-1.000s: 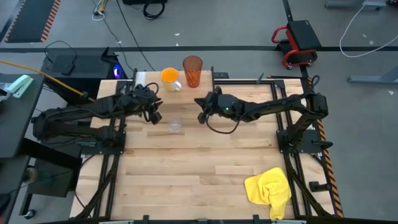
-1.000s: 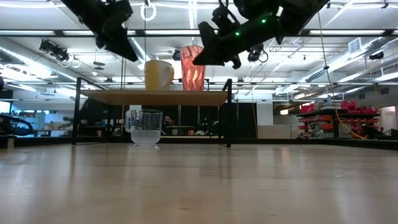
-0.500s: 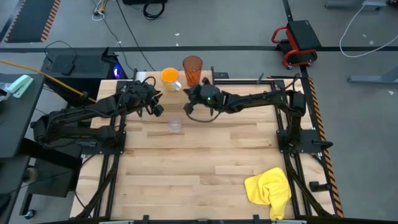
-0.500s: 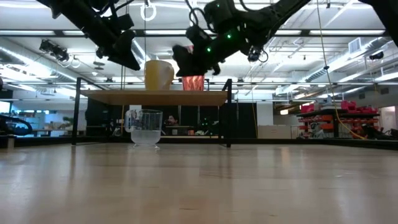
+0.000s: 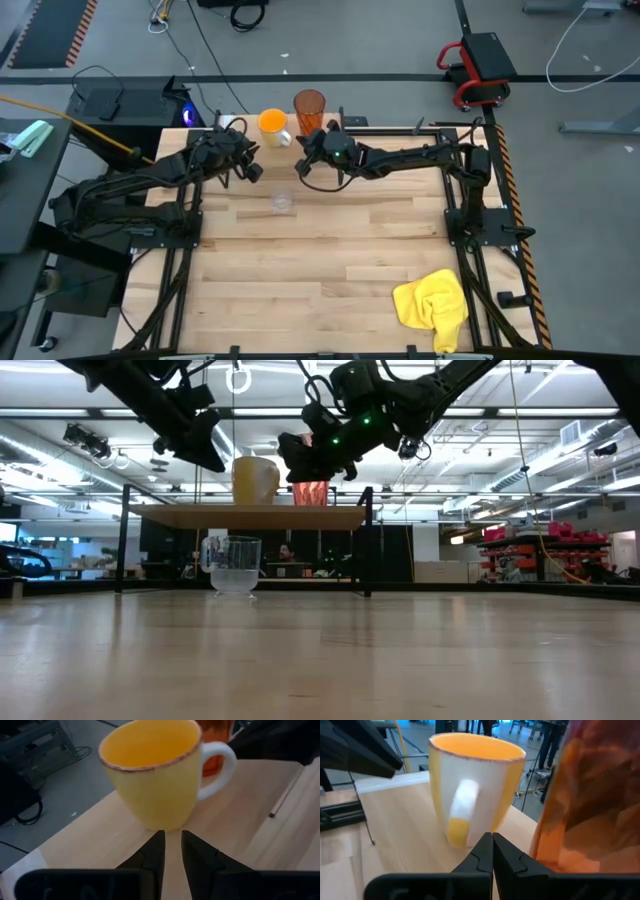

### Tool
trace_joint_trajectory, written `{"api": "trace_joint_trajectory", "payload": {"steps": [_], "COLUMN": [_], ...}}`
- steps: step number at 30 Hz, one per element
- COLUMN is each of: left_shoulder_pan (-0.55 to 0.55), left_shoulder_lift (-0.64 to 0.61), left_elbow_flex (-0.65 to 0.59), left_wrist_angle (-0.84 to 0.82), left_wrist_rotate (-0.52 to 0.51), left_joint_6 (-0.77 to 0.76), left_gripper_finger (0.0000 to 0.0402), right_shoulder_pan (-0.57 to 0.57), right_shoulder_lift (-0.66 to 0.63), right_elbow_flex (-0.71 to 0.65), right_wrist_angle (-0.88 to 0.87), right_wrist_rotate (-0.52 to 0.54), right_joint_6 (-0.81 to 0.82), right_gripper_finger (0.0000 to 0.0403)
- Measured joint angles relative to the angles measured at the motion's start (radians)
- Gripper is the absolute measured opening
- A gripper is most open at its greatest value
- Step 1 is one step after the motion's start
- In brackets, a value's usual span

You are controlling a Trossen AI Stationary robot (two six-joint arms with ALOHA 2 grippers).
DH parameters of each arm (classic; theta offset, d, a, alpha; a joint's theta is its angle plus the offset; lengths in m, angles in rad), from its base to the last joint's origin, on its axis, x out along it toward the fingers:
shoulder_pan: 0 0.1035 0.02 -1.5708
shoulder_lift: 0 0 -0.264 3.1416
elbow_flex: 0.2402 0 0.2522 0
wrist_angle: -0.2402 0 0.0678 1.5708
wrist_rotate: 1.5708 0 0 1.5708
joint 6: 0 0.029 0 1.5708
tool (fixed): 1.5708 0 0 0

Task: Stack small to large cups/mugs on shelf
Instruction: Put the yellow mug on the shelf

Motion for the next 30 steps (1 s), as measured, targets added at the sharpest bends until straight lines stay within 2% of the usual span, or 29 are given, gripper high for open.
{"api": "trace_joint_trajectory", "payload": {"steps": [14, 30], "left_shoulder_pan": [0.032, 0.032], "left_shoulder_lift": [0.000, 0.000], "left_elbow_flex": [0.000, 0.000], "left_wrist_angle": [0.028, 0.034], "left_wrist_rotate": [0.000, -0.001], "left_joint_6": [0.001, 0.011], "left_gripper_finger": [0.0068, 0.0068], "right_shoulder_pan": [-0.004, -0.004], "right_shoulder_lift": [0.006, 0.006], "right_elbow_flex": [0.000, -0.001], "right_wrist_angle": [0.037, 0.039], "right_wrist_rotate": [-0.067, -0.242], "right_joint_6": [0.014, 0.016], "right_gripper_finger": [0.0006, 0.0006]}}
